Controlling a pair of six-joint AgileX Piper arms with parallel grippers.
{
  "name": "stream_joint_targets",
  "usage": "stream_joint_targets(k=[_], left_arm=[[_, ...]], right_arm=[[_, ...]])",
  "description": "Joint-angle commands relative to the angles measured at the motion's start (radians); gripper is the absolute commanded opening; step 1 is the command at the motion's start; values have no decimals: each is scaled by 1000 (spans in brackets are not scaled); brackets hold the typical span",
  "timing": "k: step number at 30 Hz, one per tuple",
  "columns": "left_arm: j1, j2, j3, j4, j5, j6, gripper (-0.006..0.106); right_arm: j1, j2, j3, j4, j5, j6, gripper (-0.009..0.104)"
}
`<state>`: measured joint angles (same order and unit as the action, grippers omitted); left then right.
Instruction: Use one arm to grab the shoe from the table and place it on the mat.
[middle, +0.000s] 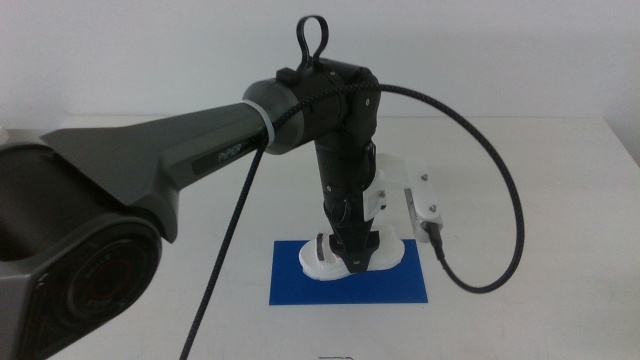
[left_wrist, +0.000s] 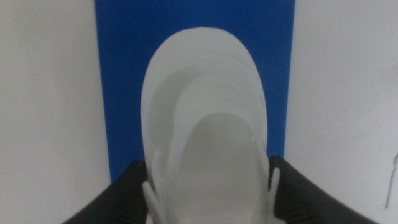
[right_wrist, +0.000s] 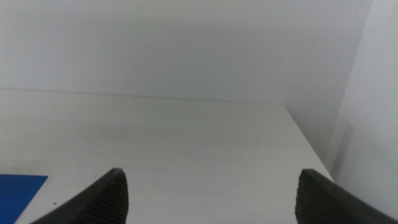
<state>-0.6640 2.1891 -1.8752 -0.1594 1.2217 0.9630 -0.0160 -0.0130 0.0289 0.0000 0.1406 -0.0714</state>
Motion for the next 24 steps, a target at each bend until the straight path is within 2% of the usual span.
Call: stream_joint_targets(k=[1,24], left_arm=[[-2,-54,-26,-9,98,19,14],[-2,-3,-26,-9,-30,57,14]], right_arm=[[2,-19,-19,-9,-76,-5,94],[2,-19,-19,-9,-76,-5,94]])
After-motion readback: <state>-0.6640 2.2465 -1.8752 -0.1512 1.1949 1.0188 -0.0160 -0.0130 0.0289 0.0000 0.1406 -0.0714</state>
